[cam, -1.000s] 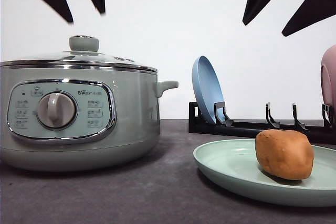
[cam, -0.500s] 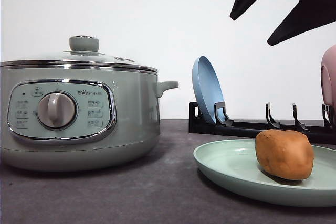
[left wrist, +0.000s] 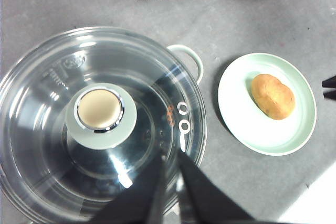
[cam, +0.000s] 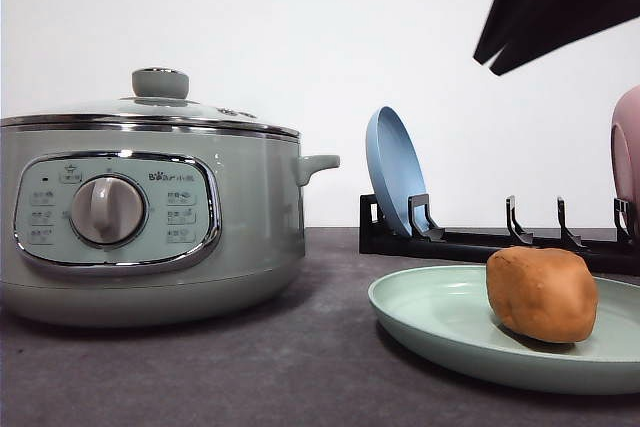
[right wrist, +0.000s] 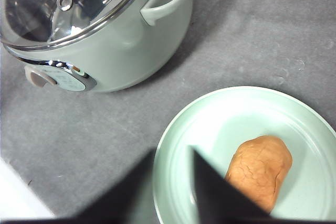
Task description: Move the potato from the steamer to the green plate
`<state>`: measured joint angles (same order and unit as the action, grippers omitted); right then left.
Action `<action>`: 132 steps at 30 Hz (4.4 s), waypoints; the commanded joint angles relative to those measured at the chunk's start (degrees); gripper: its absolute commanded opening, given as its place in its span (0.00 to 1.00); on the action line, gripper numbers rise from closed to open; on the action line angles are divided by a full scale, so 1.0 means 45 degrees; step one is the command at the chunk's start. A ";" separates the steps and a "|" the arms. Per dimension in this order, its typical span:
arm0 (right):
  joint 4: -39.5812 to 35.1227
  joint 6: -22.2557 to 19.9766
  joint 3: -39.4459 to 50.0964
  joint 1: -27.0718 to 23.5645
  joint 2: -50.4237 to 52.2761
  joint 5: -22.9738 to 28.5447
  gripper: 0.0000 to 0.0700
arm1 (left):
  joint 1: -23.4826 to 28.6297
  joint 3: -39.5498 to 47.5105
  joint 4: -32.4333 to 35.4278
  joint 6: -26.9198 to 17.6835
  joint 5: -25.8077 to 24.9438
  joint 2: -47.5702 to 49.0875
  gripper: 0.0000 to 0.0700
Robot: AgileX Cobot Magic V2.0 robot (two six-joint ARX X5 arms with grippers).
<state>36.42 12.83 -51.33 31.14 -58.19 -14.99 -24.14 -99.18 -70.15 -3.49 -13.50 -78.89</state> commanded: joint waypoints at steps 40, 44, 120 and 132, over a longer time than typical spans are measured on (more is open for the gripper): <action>-0.0102 -0.0094 -0.0185 0.0102 -0.0092 -0.0001 0.00 | 0.1670 -0.0143 0.4267 -0.1087 0.0248 0.1850 0.00; -0.0102 -0.0098 -0.0185 0.0102 -0.0092 -0.0002 0.00 | 0.3039 0.0702 0.5919 -0.1069 0.0248 0.3322 0.00; -0.0180 -0.0098 -0.0185 0.0102 -0.0092 -0.0003 0.00 | 0.5600 2.1886 1.3251 -0.0165 0.1637 1.7495 0.00; -0.0180 -0.0095 -0.0185 0.0102 -0.0092 -0.0003 0.00 | 0.5600 2.1886 1.3251 -0.0165 0.1637 1.7495 0.00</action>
<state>36.18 12.84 -51.33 31.14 -58.19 -14.98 1.08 -1.85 -10.04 -4.78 -6.13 -0.30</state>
